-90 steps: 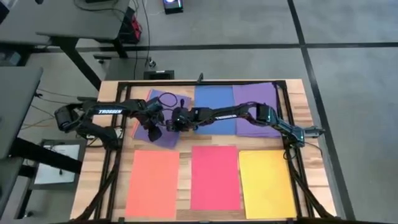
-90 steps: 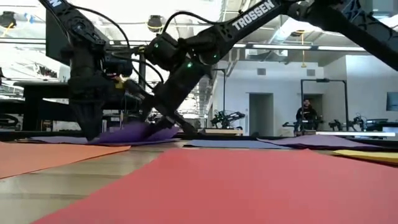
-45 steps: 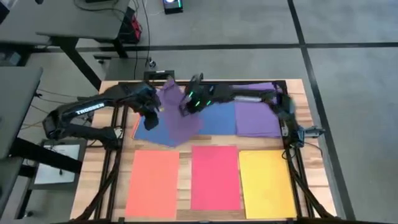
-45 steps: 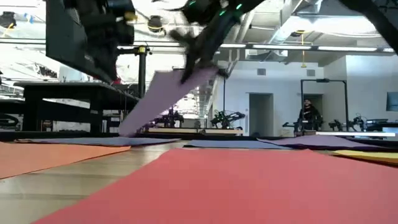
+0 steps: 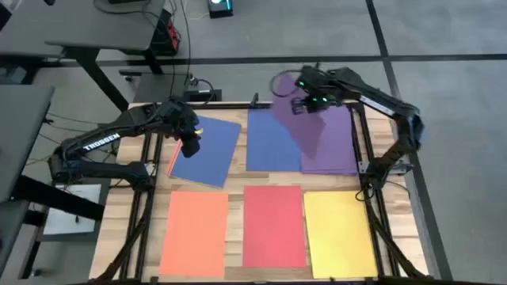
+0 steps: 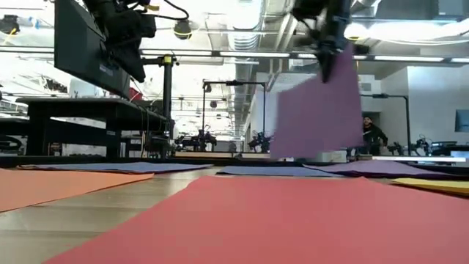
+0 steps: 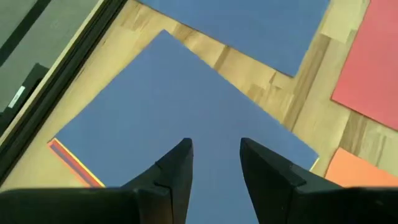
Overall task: Organize paper
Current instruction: Stack the purple paper on the top right purple papers
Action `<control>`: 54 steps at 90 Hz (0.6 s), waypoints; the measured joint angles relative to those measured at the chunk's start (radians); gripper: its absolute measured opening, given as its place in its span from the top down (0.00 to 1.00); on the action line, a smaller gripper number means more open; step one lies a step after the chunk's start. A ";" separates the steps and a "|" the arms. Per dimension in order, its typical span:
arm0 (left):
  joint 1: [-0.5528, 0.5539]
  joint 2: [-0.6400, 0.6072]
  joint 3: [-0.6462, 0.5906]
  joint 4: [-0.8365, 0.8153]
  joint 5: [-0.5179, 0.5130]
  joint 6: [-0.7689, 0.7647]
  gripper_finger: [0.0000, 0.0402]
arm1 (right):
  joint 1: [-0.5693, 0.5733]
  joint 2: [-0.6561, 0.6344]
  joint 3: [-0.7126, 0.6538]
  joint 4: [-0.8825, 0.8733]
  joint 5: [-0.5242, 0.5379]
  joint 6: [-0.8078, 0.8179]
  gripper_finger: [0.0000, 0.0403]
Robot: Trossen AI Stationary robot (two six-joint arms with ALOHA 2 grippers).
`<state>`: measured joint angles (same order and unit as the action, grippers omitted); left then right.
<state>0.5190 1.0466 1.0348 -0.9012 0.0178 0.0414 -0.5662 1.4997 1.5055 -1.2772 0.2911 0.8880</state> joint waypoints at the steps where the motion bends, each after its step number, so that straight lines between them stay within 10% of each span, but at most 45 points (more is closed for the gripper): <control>1: 0.000 0.000 0.000 0.000 0.000 0.000 0.71 | 0.000 -0.016 -0.026 0.010 0.006 0.019 1.00; 28: 0.000 0.000 0.000 0.001 -0.001 -0.012 0.71 | 0.081 -0.414 -0.609 0.252 0.087 0.528 1.00; 54: 0.000 0.000 0.000 -0.004 -0.001 -0.001 0.71 | 0.139 -0.405 -0.817 0.319 0.124 0.589 1.00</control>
<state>0.5186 1.0470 1.0348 -0.9049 0.0166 0.0402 -0.4274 1.0948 0.6887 -0.9584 0.4147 1.4771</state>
